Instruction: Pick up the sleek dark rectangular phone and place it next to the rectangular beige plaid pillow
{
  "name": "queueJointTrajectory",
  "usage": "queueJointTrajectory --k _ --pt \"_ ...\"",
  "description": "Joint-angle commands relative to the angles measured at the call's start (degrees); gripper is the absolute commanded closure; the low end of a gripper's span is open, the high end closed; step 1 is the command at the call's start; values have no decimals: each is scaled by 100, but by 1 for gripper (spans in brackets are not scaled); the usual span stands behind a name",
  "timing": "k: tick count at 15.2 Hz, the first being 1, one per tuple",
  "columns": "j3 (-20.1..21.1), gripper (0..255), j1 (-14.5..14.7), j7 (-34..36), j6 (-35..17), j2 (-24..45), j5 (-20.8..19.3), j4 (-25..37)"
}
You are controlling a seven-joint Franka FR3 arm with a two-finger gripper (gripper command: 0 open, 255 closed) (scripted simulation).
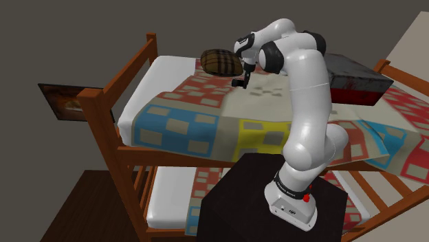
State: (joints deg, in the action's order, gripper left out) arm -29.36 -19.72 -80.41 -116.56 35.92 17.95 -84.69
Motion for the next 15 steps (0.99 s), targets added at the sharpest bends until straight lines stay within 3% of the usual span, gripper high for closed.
queueJointTrajectory --k 1,4,8,15 --pt "1 0 -3 3 3 17 0 -7" --pt "-9 0 0 3 28 -10 -12 -7" --pt "-98 0 16 96 610 -255 -153 357" --pt "-98 0 16 96 610 -255 -153 357"
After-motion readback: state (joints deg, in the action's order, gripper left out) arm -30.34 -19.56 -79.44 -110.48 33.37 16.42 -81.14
